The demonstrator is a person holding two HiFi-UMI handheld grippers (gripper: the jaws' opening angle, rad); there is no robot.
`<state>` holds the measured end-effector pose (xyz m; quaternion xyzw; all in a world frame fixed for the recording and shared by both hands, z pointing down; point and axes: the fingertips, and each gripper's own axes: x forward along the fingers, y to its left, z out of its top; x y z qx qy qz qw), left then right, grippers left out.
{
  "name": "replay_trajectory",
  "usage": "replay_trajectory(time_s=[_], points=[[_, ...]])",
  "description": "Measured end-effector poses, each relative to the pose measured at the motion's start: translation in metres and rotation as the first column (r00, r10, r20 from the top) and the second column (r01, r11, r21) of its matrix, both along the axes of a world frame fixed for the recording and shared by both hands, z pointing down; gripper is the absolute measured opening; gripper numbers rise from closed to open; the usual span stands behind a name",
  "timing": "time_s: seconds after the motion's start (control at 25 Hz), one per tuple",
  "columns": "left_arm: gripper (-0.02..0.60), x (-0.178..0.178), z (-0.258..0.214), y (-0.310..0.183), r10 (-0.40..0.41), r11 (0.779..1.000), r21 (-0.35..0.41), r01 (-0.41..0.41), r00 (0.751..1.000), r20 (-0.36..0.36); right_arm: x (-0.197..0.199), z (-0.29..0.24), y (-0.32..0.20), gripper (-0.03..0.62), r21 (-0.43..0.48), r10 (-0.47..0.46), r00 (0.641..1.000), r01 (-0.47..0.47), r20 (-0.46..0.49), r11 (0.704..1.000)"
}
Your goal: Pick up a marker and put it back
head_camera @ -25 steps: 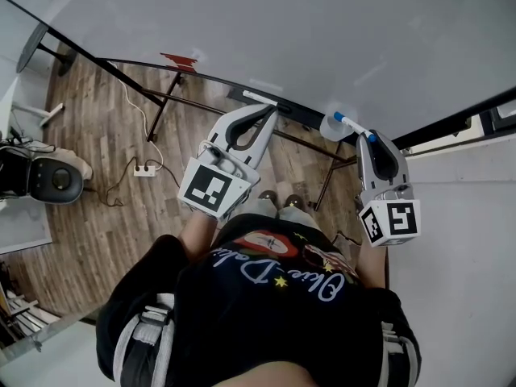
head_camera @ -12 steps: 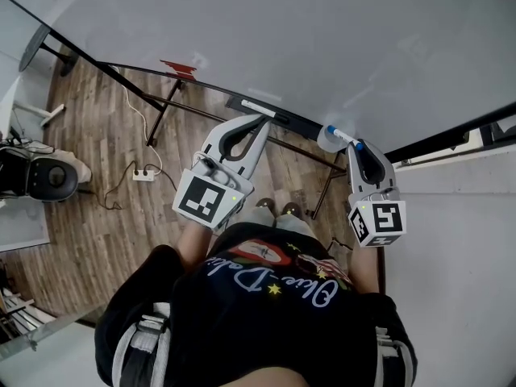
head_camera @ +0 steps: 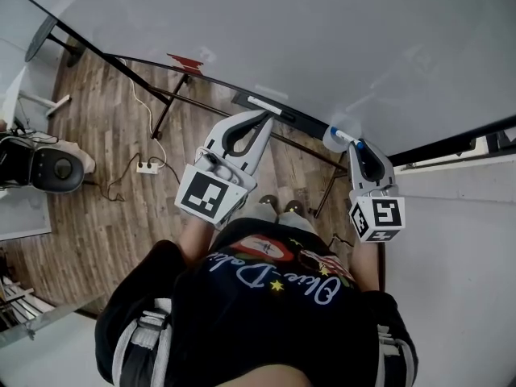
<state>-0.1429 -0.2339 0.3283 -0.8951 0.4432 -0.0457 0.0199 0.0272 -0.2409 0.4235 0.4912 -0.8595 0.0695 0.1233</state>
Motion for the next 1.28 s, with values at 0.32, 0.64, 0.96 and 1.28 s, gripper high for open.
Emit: replay_trajectory(time_s=[0.32,0.64,0.96,1.28], points=[[0.003,0.003,-0.001,-0.004,0.009,1.0,0.004,-0.009,1.0,0.006,-0.002,0.007,-0.004,0.067,-0.007,-0.003,1.0,0.004,0.008,1.0],[0.003,0.007,0.001,-0.007,0.012,1.0,0.005,-0.012,1.0,0.004,-0.001,0.013,-0.005,0.067,-0.004,0.003,1.0,-0.002,0.023,1.0],[0.003,0.013,0.0,-0.008,0.022,1.0,0.011,-0.022,1.0,0.005,0.001,0.016,-0.001,0.067,0.003,0.009,0.999,-0.009,0.046,1.0],[0.003,0.018,-0.002,-0.008,0.031,0.999,0.013,-0.031,1.0,0.007,0.002,0.017,0.003,0.069,0.003,0.017,0.999,-0.017,0.04,1.0]])
